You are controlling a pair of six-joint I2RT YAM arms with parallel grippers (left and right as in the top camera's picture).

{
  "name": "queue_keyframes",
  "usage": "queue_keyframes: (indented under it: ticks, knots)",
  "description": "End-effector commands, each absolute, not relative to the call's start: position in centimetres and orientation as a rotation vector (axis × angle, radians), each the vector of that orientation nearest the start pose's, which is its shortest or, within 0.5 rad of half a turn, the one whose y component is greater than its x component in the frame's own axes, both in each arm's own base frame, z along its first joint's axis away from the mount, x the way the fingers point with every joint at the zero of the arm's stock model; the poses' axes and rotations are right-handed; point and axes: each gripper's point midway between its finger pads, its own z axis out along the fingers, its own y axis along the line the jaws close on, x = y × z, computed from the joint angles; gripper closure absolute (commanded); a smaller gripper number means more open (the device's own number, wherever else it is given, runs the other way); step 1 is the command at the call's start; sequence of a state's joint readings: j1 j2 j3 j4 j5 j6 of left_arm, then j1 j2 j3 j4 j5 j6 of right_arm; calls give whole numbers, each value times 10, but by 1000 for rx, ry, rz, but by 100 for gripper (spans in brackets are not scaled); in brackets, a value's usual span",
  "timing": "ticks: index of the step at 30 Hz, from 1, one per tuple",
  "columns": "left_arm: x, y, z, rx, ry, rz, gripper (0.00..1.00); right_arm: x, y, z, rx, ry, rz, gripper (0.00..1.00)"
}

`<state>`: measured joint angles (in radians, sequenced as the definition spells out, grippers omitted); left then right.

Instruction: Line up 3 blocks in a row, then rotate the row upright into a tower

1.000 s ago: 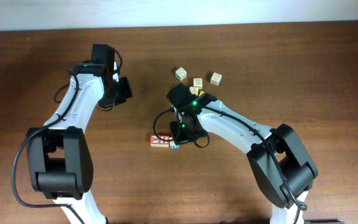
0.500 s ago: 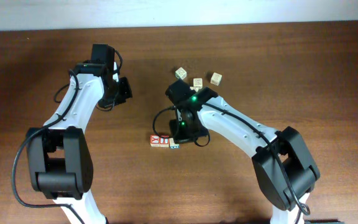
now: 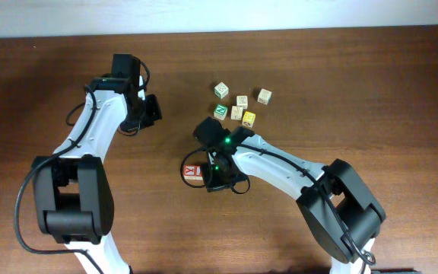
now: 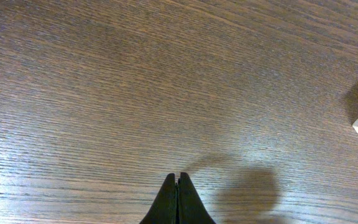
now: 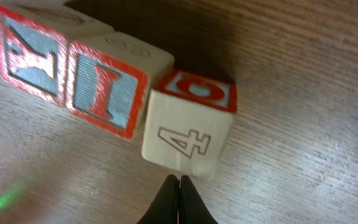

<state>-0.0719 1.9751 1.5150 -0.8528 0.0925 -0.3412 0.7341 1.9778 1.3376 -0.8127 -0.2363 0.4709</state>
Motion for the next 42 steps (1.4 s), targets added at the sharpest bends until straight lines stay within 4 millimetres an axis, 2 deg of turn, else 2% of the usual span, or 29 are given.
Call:
queue_keyframes:
  ticks: [1,26,28,31,33,35,37,38,40,42]
  knots:
    - [431,-48,63,-372,2879,-199,100,259,293,25,-461,3085,421,96]
    - [431,-48,63,-371,2879,-199,100,267,301,28,-493,3031,463,96]
    - [431,-47,64,-370,2876,-198,100,267,301,38,-530,3015,478,96]
    - [432,-46,90,-335,2848,-195,100,278,297,91,-500,2901,540,96]
    - [425,-45,115,-329,2829,-200,100,287,283,117,-440,2854,561,96]
    - [407,-44,137,-328,2834,-198,100,299,259,126,-346,2854,550,96]
    - [392,-41,142,-336,2868,-178,100,305,246,119,-291,2880,533,96]
    - [383,-37,138,-347,2899,-135,100,306,241,111,-263,2896,529,96]
    - [365,-32,115,-366,2971,-102,100,304,242,92,-240,2925,581,96]
    - [356,-39,96,-351,3007,-157,100,302,241,77,-187,2946,594,96]
